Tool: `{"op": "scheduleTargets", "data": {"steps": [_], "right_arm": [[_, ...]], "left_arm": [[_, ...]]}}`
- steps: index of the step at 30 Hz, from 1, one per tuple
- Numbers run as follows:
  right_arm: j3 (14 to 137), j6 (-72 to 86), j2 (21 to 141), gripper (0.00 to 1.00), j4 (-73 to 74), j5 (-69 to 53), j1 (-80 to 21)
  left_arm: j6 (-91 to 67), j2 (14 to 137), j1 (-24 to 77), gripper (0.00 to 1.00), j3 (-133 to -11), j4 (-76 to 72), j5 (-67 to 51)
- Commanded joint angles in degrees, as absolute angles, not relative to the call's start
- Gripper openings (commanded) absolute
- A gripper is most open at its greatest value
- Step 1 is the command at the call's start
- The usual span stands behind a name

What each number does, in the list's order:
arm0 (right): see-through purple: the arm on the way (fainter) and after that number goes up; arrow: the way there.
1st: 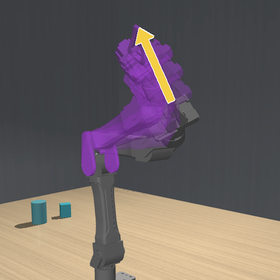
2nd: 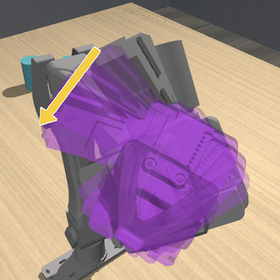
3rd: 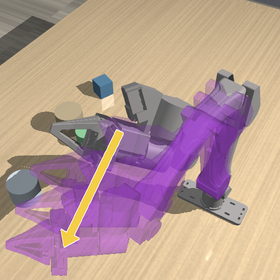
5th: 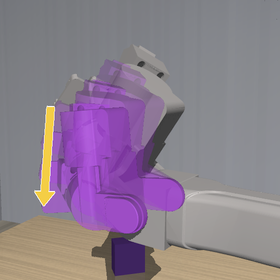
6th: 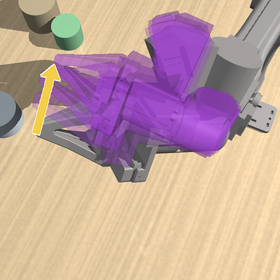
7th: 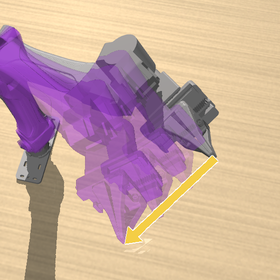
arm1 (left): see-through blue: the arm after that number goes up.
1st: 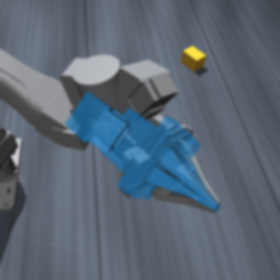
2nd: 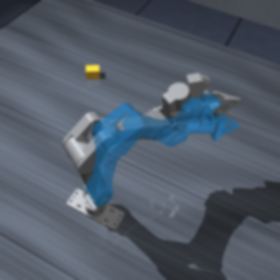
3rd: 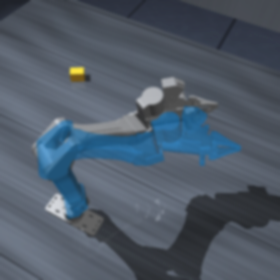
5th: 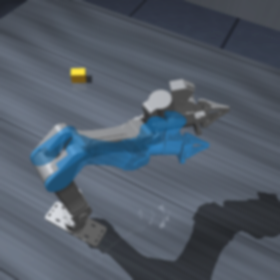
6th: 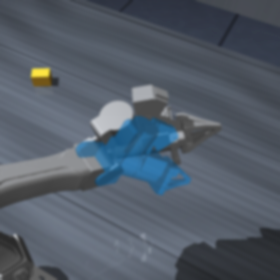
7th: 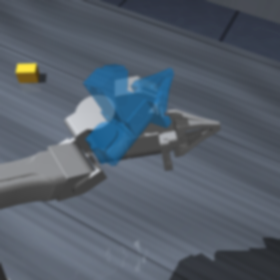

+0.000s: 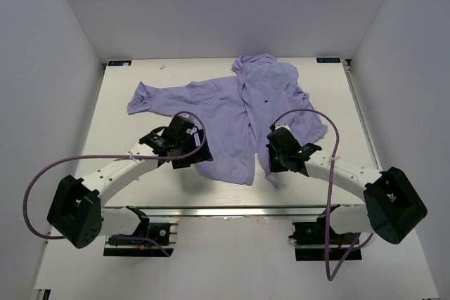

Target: Zip up the jacket

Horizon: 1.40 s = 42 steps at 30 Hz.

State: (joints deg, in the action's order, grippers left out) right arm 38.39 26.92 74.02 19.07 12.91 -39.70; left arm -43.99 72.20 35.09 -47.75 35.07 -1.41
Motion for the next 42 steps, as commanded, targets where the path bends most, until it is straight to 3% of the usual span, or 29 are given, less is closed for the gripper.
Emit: {"op": "scheduleTargets", "data": {"steps": [1,2,7,9,12,35,42], "right_arm": [[35.9,26.4,74.0,0.02,17.6,9.5,-39.5],[35.5,26.2,74.1,0.11,17.3,9.0,-39.4],[35.2,23.7,72.0,0.23,16.0,7.5,-39.5],[35.5,22.1,70.6,0.41,15.7,6.6,-39.5],[36.4,19.6,70.5,0.54,15.9,5.9,-39.4],[38.6,20.6,82.5,0.54,14.7,10.9,-39.5],[35.2,27.9,84.4,0.48,15.5,10.1,-39.6]], "left_arm": [[-42.8,72.9,35.2,0.98,-50.2,32.4,-4.8],[-42.6,73.7,35.2,0.98,-50.4,32.3,-5.2],[-42.4,75.1,35.2,0.98,-50.6,32.0,-6.5],[-42.2,75.1,35.2,0.98,-50.7,31.9,-6.4],[-42.0,75.0,35.2,0.98,-50.8,31.7,-6.2],[-41.9,76.1,35.2,0.98,-51.3,33.0,-5.0],[-41.7,75.3,35.2,0.98,-53.3,36.9,-1.4]]}}
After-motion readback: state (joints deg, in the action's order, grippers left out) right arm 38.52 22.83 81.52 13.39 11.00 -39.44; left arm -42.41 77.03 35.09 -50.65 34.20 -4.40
